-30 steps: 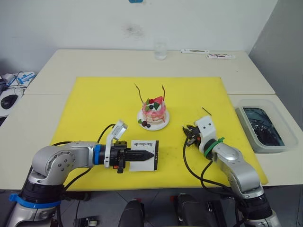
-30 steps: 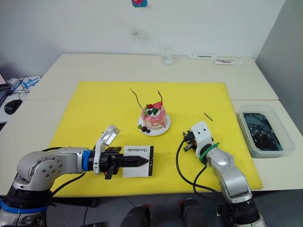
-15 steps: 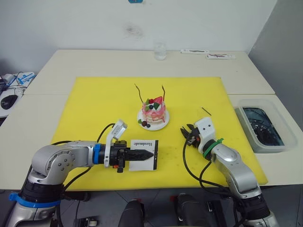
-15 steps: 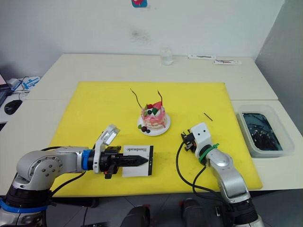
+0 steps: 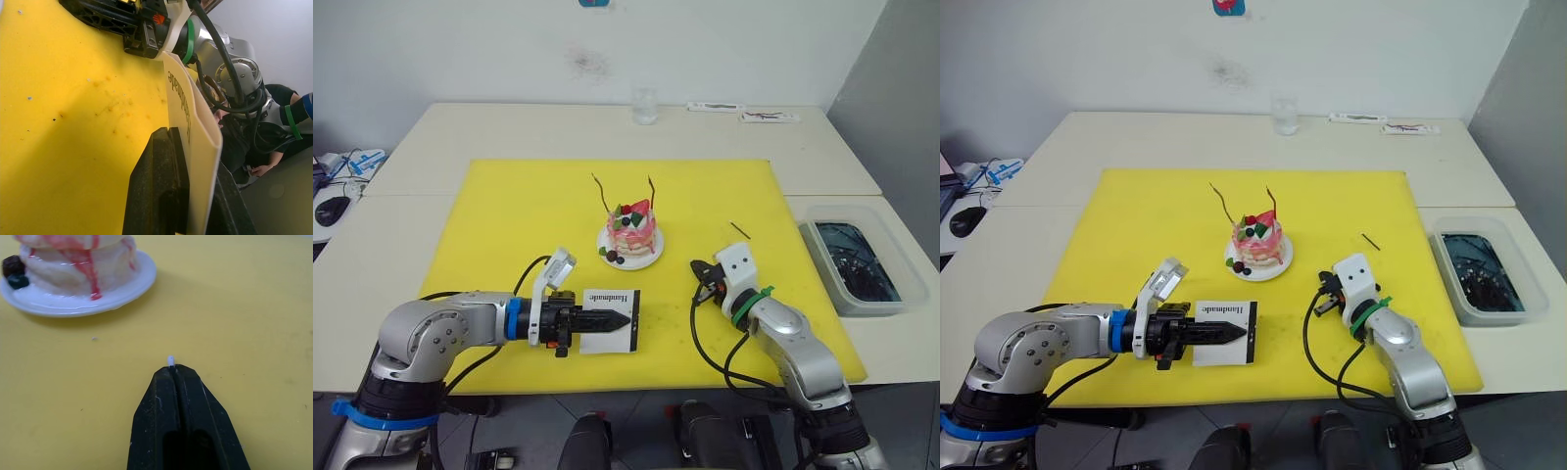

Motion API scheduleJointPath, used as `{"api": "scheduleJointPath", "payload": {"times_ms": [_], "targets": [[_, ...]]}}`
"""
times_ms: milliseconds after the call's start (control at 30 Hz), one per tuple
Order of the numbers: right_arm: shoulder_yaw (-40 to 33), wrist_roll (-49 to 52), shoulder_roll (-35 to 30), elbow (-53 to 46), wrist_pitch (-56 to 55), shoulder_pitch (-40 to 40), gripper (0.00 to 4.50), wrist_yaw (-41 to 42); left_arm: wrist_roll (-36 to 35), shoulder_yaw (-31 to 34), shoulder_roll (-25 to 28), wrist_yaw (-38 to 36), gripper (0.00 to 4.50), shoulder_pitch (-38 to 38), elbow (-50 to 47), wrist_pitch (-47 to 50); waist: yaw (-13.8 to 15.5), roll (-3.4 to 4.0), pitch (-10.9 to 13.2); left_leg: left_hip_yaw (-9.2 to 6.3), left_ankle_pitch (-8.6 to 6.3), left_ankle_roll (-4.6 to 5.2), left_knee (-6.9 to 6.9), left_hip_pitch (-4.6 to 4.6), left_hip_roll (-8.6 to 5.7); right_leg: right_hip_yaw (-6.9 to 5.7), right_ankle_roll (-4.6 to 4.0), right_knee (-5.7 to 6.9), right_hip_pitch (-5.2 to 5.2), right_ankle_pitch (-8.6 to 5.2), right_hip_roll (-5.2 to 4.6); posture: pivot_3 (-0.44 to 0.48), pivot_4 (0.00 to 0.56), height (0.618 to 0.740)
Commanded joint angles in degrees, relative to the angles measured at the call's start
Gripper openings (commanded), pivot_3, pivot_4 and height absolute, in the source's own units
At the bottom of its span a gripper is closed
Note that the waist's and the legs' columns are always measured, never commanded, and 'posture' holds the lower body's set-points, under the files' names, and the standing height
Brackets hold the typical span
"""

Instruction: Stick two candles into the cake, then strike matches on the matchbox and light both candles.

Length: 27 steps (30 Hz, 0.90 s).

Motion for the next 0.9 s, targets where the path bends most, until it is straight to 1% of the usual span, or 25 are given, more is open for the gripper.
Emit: {"api": "scheduleJointPath", "payload": {"times_ms": [33,133,233,367,633,900], "targets": [[-0.63,3.26,-4.26,-9.48,1.77,-1.32,0.04,5.5,-0.23,-0.45,-1.35,0.31,0.0,-2.2,1.48,-0.17,0.02,0.01,0.01,-0.01,0.0,0.0,0.0,-0.02,0.0,-0.02,0.0,-0.01,0.0,0.0,0.0,0.0,0.15,0.74],[-0.16,6.45,-9.98,-16.15,4.12,-2.75,0.04,11.54,-0.16,-0.68,-2.89,1.43,0.0,-4.28,4.04,0.72,0.05,0.0,0.01,-0.03,0.0,0.0,0.01,-0.05,0.0,-0.03,0.0,-0.02,-0.02,0.0,0.0,0.0,0.15,0.74],[0.76,9.38,-15.17,-22.07,6.57,-4.62,0.04,16.46,-1.26,-0.6,-4.97,3.16,0.0,-7.28,6.96,3.58,0.05,-0.02,0.0,-0.05,0.0,0.0,0.01,-0.03,-0.01,-0.05,0.0,-0.02,0.01,0.0,0.01,0.0,0.15,0.74],[3.67,9.11,-19.06,-24.63,7.75,-7.1,0.04,18.56,-1.38,-1.48,-6.22,3.48,0.0,-9.86,8.37,6.26,0.03,-0.03,0.01,-0.09,0.0,0.0,0.03,-0.04,-0.01,-0.07,0.01,-0.03,0.01,0.0,0.02,0.0,0.15,0.74],[8.04,5.16,-19.25,-23.26,7.02,-10.04,0.04,17.08,-0.16,-3.42,-6.64,2.59,0.0,-11.98,9.06,6.77,0.07,-0.04,0.01,-0.08,0.0,0.0,0.03,-0.05,-0.01,-0.07,0.03,-0.03,0.0,0.01,0.01,0.0,0.15,0.74],[9.12,3.03,-18.42,-22.28,6.35,-9.99,0.04,16.37,-0.02,-3.63,-6.64,2.5,0.0,-11.67,8.44,6.5,0.07,-0.04,0.01,-0.08,0.0,0.0,0.03,-0.05,-0.01,-0.07,0.02,-0.03,0.0,0.01,0.01,0.0,0.15,0.74]]}}
